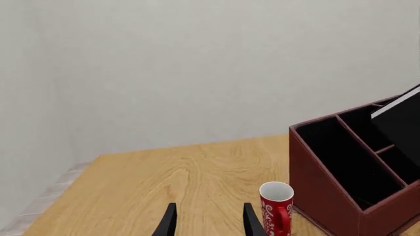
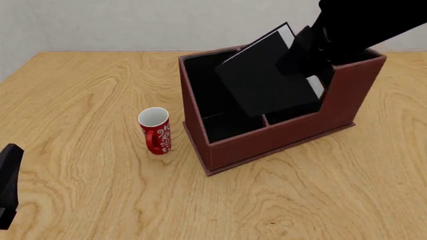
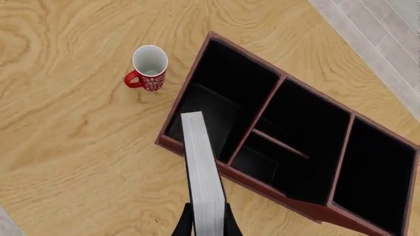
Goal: Pick up the book and place it in the left compartment of the caddy.
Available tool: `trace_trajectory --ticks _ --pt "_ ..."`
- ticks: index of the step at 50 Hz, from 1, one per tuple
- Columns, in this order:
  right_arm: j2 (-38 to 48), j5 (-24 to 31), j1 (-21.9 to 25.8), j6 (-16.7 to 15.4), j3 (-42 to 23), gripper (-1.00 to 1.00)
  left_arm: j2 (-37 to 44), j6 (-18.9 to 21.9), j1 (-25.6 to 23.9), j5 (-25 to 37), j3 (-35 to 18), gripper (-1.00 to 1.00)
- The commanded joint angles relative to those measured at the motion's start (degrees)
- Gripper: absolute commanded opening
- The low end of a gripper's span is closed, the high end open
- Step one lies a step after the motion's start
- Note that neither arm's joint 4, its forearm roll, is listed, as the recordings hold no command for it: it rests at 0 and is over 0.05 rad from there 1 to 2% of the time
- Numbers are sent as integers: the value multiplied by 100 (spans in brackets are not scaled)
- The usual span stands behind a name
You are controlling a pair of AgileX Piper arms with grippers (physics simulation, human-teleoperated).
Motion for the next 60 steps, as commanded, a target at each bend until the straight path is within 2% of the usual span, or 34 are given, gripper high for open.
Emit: trace_trajectory --ticks 1,33,36,44,60 --pt "-146 117 62 -227 -13 -100 2 -176 100 83 12 100" --pt "-146 117 62 -227 -13 -100 2 -176 100 83 12 100" --pt "-121 117 92 -191 -47 -100 2 -394 185 123 -34 100" --pt "-106 117 63 -203 -97 -100 2 -406 222 122 -46 100" --pt "125 117 -172 -267 -367 -100 6 -442 264 67 12 100"
